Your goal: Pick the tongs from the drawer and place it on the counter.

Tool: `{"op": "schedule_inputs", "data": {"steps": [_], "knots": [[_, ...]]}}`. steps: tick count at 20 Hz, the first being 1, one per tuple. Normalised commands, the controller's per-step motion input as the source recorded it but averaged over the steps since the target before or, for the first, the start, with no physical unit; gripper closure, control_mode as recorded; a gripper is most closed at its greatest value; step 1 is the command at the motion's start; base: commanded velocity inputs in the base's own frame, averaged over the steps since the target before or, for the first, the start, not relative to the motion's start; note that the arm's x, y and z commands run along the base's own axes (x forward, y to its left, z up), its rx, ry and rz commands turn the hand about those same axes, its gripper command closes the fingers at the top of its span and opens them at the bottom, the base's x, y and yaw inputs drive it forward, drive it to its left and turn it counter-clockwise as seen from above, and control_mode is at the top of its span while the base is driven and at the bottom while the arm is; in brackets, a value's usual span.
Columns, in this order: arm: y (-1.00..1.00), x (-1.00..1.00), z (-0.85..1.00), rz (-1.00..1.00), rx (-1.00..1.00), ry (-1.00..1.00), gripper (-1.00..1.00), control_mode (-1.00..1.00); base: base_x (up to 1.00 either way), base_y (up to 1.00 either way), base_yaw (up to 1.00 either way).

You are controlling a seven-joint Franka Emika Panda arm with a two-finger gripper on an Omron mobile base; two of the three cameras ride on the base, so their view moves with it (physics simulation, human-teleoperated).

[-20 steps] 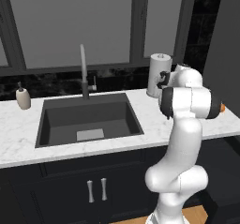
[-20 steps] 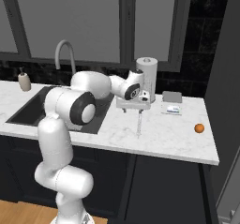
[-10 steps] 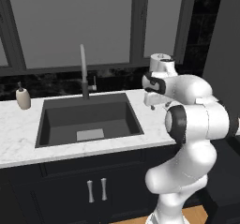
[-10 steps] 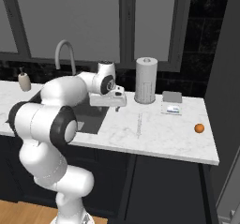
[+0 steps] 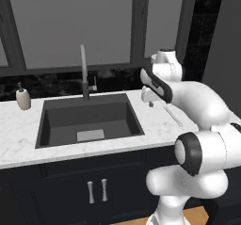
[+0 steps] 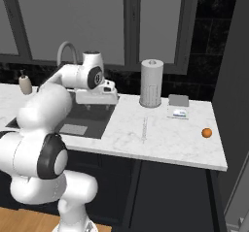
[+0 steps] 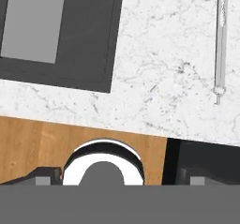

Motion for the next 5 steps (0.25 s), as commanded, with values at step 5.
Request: {"op": "schedule_inputs", "data": {"steps": [5], "knots": [[0.16, -0.43, 0.63, 0.0, 0.0, 0.02, -1.0, -1.0, 0.0, 0.0, 0.0]]}}
